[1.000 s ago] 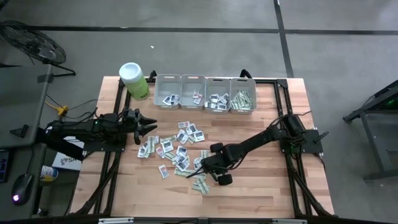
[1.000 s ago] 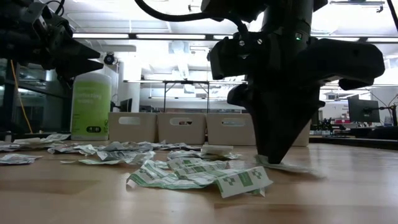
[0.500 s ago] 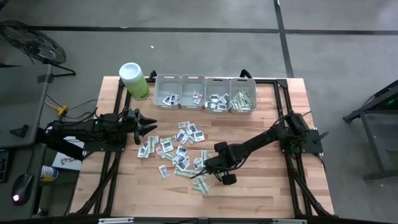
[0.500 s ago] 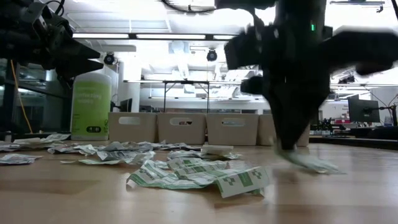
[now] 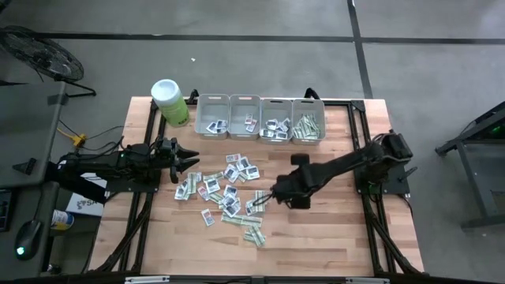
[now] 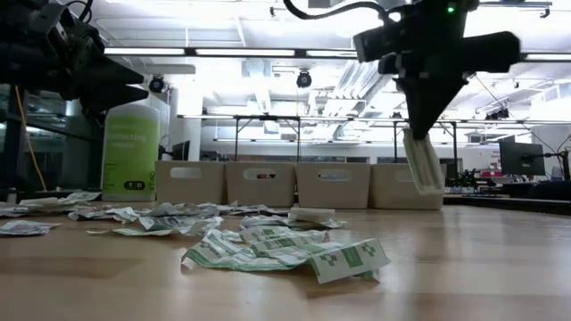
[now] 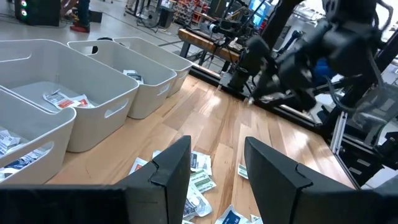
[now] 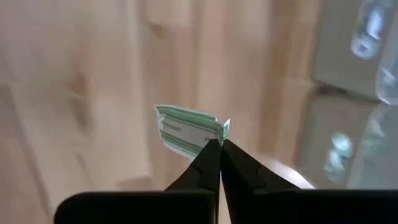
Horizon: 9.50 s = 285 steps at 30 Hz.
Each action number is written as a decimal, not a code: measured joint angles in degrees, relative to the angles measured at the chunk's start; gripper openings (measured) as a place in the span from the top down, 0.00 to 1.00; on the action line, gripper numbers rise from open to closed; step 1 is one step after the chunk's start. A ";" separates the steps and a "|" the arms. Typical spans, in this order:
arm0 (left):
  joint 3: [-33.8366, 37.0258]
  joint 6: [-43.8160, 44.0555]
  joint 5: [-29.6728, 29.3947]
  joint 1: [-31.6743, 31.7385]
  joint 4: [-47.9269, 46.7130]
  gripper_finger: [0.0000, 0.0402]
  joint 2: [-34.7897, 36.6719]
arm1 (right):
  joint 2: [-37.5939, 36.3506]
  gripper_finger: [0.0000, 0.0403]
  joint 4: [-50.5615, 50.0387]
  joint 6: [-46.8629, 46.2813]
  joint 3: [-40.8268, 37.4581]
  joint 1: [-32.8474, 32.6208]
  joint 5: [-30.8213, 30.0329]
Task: Pick & Place First Aid Supplies
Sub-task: Put the bandage into the right gray bin
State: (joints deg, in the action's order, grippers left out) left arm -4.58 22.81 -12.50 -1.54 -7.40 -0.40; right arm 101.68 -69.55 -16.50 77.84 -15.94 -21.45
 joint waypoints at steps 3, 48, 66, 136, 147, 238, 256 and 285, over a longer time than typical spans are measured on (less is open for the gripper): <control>-0.02 0.02 0.00 0.00 0.00 0.63 0.02 | -1.78 0.99 -2.63 0.02 0.00 1.78 -1.91; -0.02 0.02 0.00 0.02 0.00 0.63 0.00 | -6.77 1.00 6.69 22.13 0.07 44.74 -2.18; -0.01 0.00 0.00 0.00 0.00 0.63 0.02 | -6.77 0.92 7.24 22.49 0.07 47.36 3.01; 0.00 0.02 0.00 0.01 0.00 0.63 0.01 | 5.44 0.66 34.18 3.22 0.11 -3.37 -8.76; -0.02 0.00 0.00 0.02 0.00 0.63 0.00 | 13.15 0.66 41.90 6.91 0.09 -10.81 -9.72; -0.02 0.01 0.00 0.00 0.00 0.63 0.01 | 11.50 1.00 6.22 -31.21 0.11 -10.49 -45.61; -0.02 0.02 0.00 0.02 0.00 0.63 0.00 | 10.96 1.00 -20.45 -29.79 -5.36 -2.83 -41.67; -0.01 0.02 0.00 0.00 0.00 0.63 0.01 | -0.02 1.00 -6.48 -25.21 -25.91 15.39 -54.42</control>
State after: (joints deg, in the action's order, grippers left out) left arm -4.58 22.83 -12.49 -1.54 -7.40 -0.39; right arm 101.66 -76.02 -41.71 51.93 -0.55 -75.87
